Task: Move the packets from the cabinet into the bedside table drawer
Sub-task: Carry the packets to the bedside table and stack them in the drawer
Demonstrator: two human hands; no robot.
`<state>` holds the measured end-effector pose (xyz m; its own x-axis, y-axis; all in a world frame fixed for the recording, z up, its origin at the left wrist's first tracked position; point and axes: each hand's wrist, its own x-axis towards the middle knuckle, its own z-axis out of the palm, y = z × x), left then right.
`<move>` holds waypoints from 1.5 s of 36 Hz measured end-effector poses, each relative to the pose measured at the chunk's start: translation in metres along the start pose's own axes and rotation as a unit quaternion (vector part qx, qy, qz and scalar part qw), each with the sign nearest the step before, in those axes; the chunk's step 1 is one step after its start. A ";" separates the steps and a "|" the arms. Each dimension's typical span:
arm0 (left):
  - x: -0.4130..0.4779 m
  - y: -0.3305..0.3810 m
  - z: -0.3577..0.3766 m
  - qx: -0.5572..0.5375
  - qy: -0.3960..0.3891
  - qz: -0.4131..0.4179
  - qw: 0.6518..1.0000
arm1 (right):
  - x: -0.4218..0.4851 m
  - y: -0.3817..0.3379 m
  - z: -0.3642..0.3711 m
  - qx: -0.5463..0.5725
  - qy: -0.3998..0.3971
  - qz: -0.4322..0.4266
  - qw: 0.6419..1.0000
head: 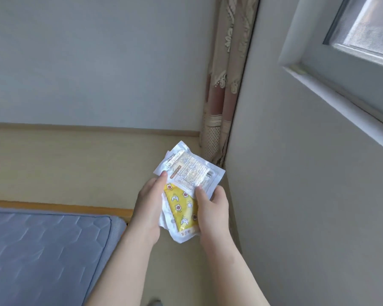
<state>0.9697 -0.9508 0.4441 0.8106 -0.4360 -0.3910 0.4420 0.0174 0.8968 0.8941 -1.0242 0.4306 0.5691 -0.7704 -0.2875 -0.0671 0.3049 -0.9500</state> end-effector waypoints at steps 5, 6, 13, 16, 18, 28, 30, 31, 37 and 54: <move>0.090 0.046 -0.005 -0.067 0.101 0.045 0.992 | 0.079 -0.022 0.068 -0.015 -0.074 -0.029 0.997; 0.110 0.057 -0.007 -0.078 0.114 0.053 0.989 | 0.094 -0.027 0.083 -0.012 -0.086 -0.035 0.996; 0.243 0.143 -0.018 -0.106 0.157 0.084 0.978 | 0.205 -0.078 0.183 0.023 -0.135 -0.023 0.990; 0.288 0.171 -0.018 -0.112 0.158 0.086 0.977 | 0.250 -0.093 0.215 0.028 -0.143 -0.021 0.989; 0.315 0.183 -0.018 -0.110 0.156 0.077 0.979 | 0.279 -0.099 0.232 0.026 -0.144 -0.019 0.989; 0.474 0.250 -0.022 -0.133 0.131 0.080 0.979 | 0.450 -0.137 0.327 0.023 -0.225 0.012 0.974; 0.500 0.266 -0.021 -0.127 0.107 0.092 0.982 | 0.483 -0.148 0.347 0.028 -0.242 0.017 0.970; 0.512 0.273 -0.022 -0.123 0.092 0.100 0.983 | 0.497 -0.152 0.356 0.031 -0.249 0.025 0.968; 0.562 0.296 -0.052 -0.108 0.155 0.120 0.975 | 0.553 -0.155 0.427 0.030 -0.327 0.054 0.943; 0.680 0.378 -0.269 -0.243 0.341 0.155 0.895 | 0.585 -0.120 0.715 -0.075 -0.486 0.077 0.868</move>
<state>1.7914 -0.9982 0.4619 0.8961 0.3044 -0.3232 0.1360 0.5048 0.8524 1.8210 -1.1114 0.4635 0.9610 0.1304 -0.2438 -0.2685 0.2293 -0.9356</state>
